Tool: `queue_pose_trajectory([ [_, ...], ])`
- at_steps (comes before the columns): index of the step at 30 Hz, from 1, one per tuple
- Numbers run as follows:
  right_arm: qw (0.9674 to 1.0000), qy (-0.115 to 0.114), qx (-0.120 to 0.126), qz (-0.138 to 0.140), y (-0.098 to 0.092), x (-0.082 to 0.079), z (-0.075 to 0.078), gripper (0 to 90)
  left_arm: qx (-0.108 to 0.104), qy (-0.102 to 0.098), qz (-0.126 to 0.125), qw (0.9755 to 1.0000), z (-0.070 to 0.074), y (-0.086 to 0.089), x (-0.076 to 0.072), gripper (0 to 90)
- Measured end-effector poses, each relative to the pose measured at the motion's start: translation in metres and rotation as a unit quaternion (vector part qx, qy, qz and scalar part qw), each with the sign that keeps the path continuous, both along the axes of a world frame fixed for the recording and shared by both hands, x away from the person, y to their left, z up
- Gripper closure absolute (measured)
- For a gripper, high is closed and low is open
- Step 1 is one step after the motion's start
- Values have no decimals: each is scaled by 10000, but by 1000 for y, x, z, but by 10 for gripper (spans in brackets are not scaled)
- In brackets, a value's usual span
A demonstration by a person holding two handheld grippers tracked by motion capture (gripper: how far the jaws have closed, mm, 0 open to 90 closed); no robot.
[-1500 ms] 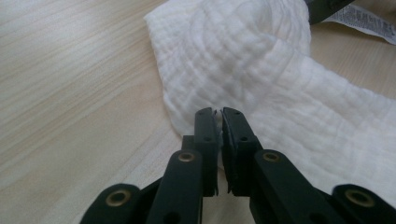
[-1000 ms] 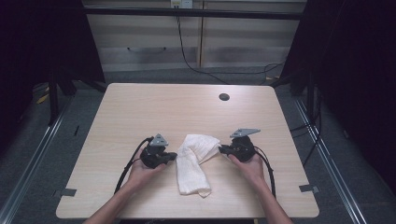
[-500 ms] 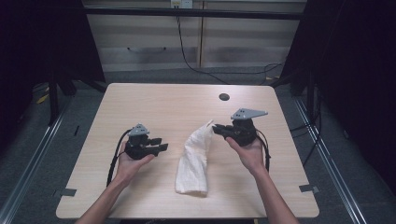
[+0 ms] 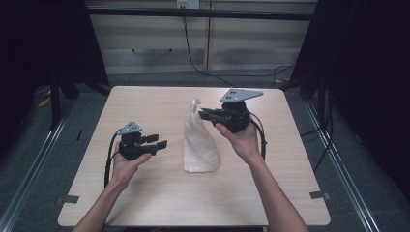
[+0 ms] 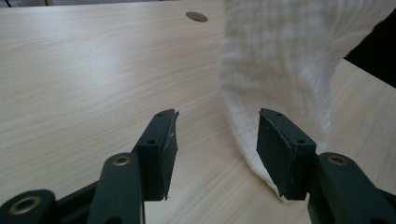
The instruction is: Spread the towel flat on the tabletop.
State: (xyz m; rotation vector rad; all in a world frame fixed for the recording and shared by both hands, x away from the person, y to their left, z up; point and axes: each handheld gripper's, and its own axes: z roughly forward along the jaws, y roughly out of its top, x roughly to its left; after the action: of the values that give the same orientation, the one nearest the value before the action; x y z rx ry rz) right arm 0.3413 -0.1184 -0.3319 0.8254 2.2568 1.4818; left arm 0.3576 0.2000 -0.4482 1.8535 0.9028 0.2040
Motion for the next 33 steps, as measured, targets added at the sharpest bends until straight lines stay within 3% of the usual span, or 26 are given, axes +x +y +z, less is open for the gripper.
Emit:
queue_pose_trajectory([
  [5,9979,482,-327,285,24,0,-53,858,-100,-2,167,9998,4,15,1,477],
  [8,9960,751,-346,328,27,0,-81,858,-128,4,227,9997,5,20,0,476],
  [10,9956,832,-281,315,25,0,-92,858,-121,39,184,9998,4,20,-1,470],
  [15,9941,999,-267,318,23,-2,-109,858,-49,-24,-55,10000,10,15,-14,426],
  [20,9948,982,-193,200,19,-1,-114,857,140,-132,-254,9995,13,17,-34,374],
  [24,9949,993,-73,167,19,4,-118,857,74,-154,-203,9996,9,20,-42,333],
  [30,9934,1118,50,235,33,10,-134,857,77,-149,-133,9998,3,10,-45,269],
  [33,9931,1146,74,244,38,10,-138,857,39,-153,17,9999,0,5,-48,256],
])
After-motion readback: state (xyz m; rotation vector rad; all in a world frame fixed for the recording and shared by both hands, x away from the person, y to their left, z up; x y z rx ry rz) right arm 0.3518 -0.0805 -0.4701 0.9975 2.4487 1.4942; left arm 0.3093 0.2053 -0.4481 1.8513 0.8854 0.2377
